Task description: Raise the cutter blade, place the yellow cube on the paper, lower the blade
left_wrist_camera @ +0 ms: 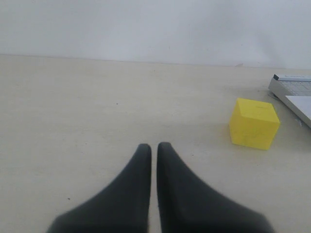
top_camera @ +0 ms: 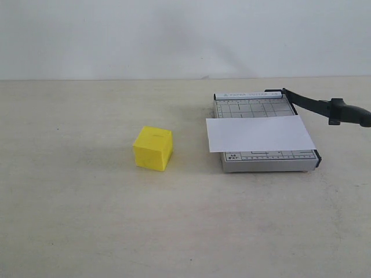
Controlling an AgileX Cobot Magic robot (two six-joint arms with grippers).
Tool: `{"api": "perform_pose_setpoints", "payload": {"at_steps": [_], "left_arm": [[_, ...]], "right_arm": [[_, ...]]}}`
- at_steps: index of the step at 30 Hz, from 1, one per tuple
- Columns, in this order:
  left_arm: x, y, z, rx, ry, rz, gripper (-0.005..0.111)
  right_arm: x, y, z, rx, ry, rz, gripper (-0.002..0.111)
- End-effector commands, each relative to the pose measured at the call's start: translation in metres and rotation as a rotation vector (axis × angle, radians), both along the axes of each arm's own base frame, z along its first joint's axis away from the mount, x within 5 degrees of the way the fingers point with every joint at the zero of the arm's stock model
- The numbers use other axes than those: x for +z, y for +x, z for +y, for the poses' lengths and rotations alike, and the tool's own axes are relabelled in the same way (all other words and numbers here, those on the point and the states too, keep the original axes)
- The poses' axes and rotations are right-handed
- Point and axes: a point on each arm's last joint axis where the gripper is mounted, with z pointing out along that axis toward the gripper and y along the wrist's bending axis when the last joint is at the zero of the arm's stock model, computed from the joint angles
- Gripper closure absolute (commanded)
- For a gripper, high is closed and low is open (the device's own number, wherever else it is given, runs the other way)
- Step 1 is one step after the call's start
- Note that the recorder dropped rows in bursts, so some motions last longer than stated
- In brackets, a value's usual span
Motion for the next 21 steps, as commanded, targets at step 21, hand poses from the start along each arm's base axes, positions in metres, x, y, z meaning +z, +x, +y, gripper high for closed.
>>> {"api": "perform_pose_setpoints", "payload": {"at_steps": [21], "left_arm": [[0.021,0.002,-0.002,0.055,-0.693,-0.145,0.102]], "right_arm": [[0.001,0.000,0.000,-0.001,0.007,-0.018,0.108]]}}
